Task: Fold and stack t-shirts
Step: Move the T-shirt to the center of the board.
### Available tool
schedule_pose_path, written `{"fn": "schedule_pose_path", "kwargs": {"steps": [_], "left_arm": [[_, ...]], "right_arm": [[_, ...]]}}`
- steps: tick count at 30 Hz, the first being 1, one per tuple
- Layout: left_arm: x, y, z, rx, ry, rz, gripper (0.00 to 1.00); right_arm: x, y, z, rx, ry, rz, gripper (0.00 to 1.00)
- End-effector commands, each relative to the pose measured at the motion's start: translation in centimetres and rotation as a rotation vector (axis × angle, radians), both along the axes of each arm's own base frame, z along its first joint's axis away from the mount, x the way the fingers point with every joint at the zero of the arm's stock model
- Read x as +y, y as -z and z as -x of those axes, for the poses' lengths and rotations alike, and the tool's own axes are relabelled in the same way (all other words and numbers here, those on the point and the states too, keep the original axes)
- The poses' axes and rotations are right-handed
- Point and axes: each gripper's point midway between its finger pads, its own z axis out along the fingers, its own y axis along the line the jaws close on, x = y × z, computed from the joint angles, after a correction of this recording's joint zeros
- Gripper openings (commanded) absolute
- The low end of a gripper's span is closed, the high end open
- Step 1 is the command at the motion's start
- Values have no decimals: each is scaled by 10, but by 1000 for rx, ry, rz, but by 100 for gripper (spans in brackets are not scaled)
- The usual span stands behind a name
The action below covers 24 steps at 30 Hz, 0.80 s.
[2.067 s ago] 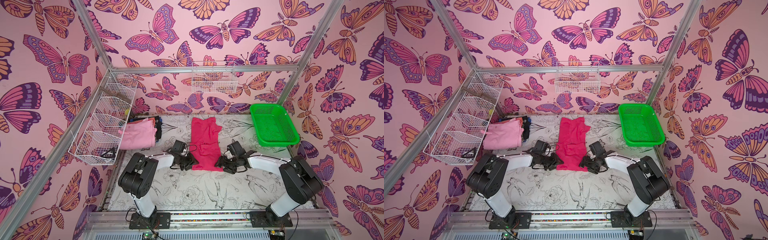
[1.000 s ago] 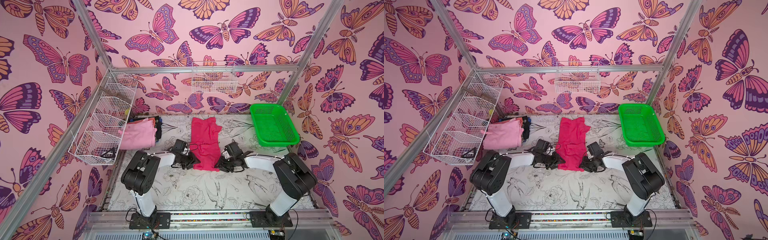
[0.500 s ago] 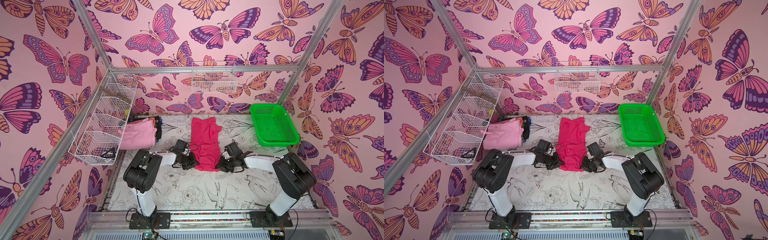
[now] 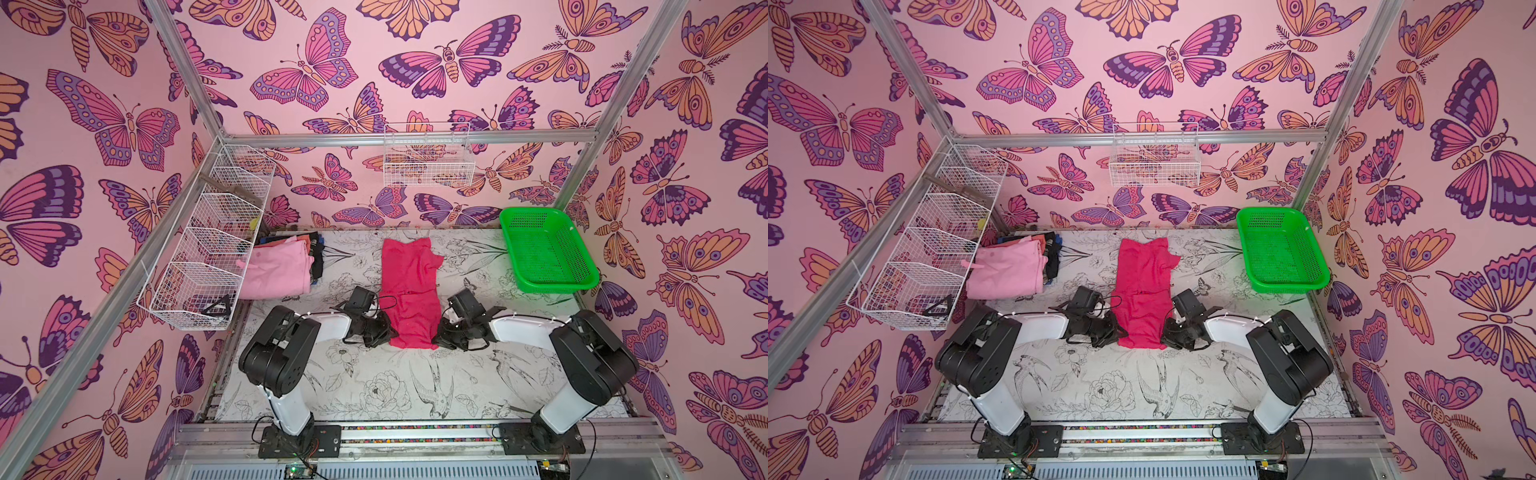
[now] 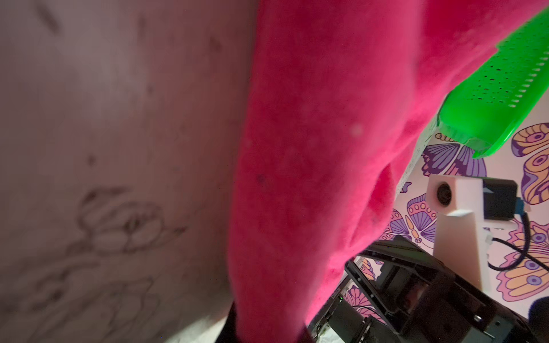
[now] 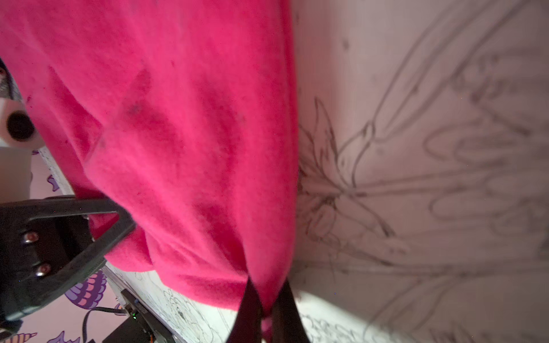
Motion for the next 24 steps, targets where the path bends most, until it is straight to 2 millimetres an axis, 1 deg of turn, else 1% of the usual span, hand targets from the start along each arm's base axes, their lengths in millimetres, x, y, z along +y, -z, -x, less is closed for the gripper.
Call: {"fn": "schedule_pose_path", "kwargs": {"steps": [1, 3, 4, 8, 13, 15, 18, 21, 24], "left_arm": [[22, 28, 50, 160, -22, -131, 0], [20, 25, 62, 169, -15, -134, 0], [18, 23, 69, 173, -9, -134, 0], [18, 15, 97, 188, 16, -149, 0], [34, 0, 139, 188, 21, -200, 0], [41, -12, 151, 165, 11, -197, 0], [56, -25, 169, 152, -7, -208, 0], [66, -33, 184, 146, -32, -190, 0], [73, -34, 194, 140, -61, -178, 0]], "right_arm": [[-16, 6, 30, 57, -10, 100, 0], [-16, 4, 38, 59, -20, 115, 0], [-15, -7, 42, 36, -24, 102, 0], [-19, -25, 67, 6, -41, 130, 0], [-36, -45, 107, -29, -23, 143, 0], [-45, -49, 121, -36, -11, 149, 0], [-58, -54, 138, -52, 7, 155, 0], [-66, -55, 151, -58, 19, 150, 0], [-66, -54, 163, -58, 1, 155, 0]]}}
